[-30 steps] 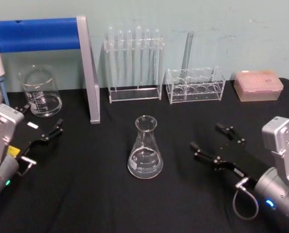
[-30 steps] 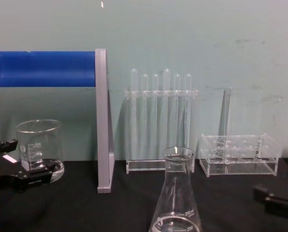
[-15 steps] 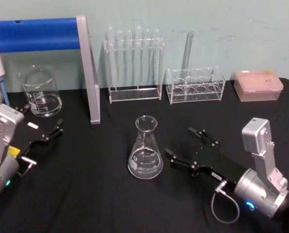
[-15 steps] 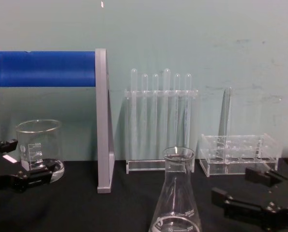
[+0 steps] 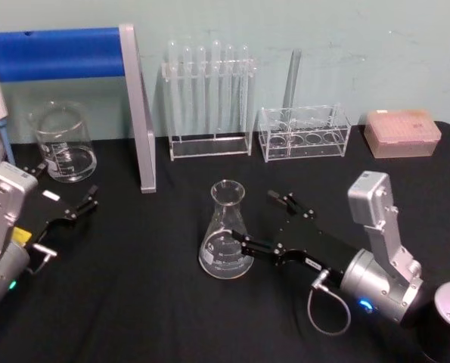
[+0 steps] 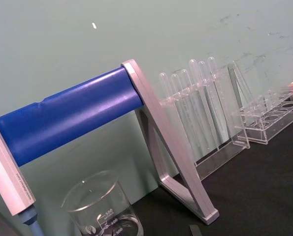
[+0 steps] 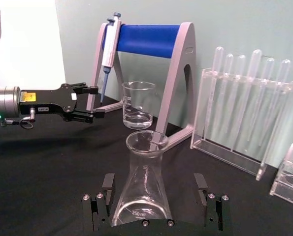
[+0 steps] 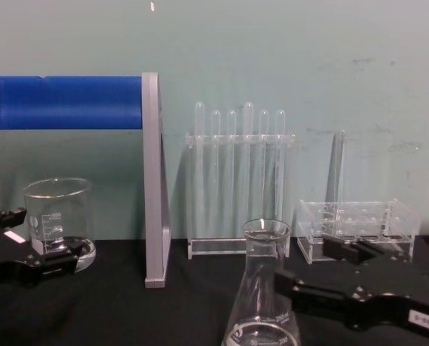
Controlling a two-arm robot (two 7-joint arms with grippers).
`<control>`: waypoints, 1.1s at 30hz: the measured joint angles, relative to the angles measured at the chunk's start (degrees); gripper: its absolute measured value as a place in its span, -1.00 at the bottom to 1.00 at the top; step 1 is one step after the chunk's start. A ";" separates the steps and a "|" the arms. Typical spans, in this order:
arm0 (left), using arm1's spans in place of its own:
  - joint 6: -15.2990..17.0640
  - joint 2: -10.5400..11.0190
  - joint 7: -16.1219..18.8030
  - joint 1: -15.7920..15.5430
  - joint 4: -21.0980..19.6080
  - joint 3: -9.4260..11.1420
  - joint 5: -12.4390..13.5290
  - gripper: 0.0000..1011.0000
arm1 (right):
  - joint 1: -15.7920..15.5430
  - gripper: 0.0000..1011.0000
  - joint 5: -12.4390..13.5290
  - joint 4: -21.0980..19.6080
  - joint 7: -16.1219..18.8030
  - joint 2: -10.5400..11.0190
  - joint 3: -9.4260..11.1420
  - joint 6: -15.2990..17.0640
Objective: Grasp the erlenmeyer flask with one hand, shake it three times, then place it back.
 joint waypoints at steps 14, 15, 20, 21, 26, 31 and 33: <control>0.00 0.00 0.00 0.00 0.00 0.00 0.00 0.98 | 4.25 0.98 -2.77 4.84 2.57 -3.74 -0.65 0.94; 0.00 0.00 0.00 0.00 0.00 0.00 0.00 0.98 | 4.45 0.98 -2.87 5.07 2.70 -3.90 -0.69 0.98; 0.00 0.00 0.00 0.00 0.00 0.00 0.00 0.98 | 5.82 0.98 -3.46 6.66 3.35 -4.86 -0.97 1.25; 0.00 0.00 0.00 0.00 0.00 0.00 0.00 0.98 | 5.98 0.98 -3.50 6.85 3.44 -4.97 -1.00 1.26; 0.00 0.00 0.00 0.00 0.00 0.00 0.00 0.98 | 6.72 0.98 -3.76 7.72 3.75 -5.57 -1.14 1.31; 0.00 0.00 0.00 0.00 0.00 0.00 0.00 0.98 | 7.37 0.98 -3.85 8.62 4.07 -6.24 -1.24 1.30; 0.00 0.00 0.00 0.00 0.00 0.00 0.00 0.98 | 7.56 0.98 -3.86 8.88 4.11 -6.47 -1.25 1.29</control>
